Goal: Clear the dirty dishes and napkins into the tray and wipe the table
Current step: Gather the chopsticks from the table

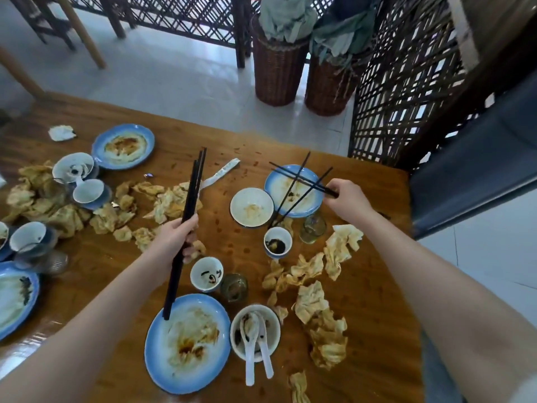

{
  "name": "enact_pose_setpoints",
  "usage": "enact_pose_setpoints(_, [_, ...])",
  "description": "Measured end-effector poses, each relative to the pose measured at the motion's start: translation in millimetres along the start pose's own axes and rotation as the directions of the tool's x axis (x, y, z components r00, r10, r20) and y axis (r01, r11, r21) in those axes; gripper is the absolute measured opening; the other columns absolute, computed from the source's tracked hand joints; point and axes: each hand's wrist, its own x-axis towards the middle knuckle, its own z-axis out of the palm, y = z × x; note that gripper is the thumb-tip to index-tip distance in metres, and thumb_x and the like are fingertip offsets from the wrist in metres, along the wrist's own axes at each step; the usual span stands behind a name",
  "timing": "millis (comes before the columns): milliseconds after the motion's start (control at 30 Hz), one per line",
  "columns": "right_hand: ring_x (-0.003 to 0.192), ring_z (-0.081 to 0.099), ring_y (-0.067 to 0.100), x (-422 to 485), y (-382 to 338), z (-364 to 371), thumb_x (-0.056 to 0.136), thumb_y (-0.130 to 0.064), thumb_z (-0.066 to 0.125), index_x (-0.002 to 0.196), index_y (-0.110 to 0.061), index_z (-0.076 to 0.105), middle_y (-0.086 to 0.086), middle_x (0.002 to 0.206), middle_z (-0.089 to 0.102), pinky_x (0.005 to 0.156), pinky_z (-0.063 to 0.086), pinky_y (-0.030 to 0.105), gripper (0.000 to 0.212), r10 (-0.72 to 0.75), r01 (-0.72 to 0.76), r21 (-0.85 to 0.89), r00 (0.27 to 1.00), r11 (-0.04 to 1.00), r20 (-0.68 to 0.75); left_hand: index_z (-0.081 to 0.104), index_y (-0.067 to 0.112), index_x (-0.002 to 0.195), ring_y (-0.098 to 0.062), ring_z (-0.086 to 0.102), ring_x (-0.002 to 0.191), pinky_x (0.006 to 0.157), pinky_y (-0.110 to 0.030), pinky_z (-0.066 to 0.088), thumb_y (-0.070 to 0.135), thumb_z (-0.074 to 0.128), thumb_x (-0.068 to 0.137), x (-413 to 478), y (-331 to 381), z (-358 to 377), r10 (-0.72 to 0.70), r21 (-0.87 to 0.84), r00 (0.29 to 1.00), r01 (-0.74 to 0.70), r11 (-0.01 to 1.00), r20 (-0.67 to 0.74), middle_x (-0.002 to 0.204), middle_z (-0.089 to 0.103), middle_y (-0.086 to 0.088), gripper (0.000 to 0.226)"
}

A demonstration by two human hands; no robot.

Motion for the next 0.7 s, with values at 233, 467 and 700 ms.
enact_pose_setpoints(233, [0.094,0.06,0.023,59,0,29,0.082,-0.004,0.061,0.129,-0.038,0.046,0.004,0.123,0.061,0.059,0.046,0.031,0.059,-0.112,0.171,-0.285,0.971,0.943,0.212,0.049,0.016,0.078,-0.009,0.035,0.04,0.035,-0.022,0.029,0.033,0.051,0.098,14,-17,-35,-0.02,-0.042,0.997,0.017,0.999,-0.073,0.052,0.037,0.006,0.026])
enact_pose_setpoints(467, [0.081,0.062,0.02,90,1,54,0.072,0.013,0.042,0.14,-0.04,0.036,0.003,0.136,0.053,0.046,0.044,0.032,0.087,-0.153,0.284,-0.325,0.914,0.902,0.375,0.046,0.014,0.078,-0.01,0.032,0.035,0.032,-0.022,0.028,0.03,0.049,0.099,21,-33,-54,-0.055,-0.077,0.987,0.044,0.996,-0.149,0.049,0.035,0.006,0.027])
enact_pose_setpoints(700, [0.083,0.059,0.023,95,-7,51,0.086,-0.018,0.064,0.097,-0.028,0.059,-0.001,0.096,0.066,0.057,0.038,0.029,0.016,-0.225,0.342,-0.343,0.914,0.875,0.337,0.05,0.014,0.083,-0.01,0.033,0.035,0.032,-0.022,0.029,0.03,0.05,0.098,19,-34,-60,-0.073,-0.116,0.982,0.054,0.992,-0.172,0.049,0.035,0.006,0.022])
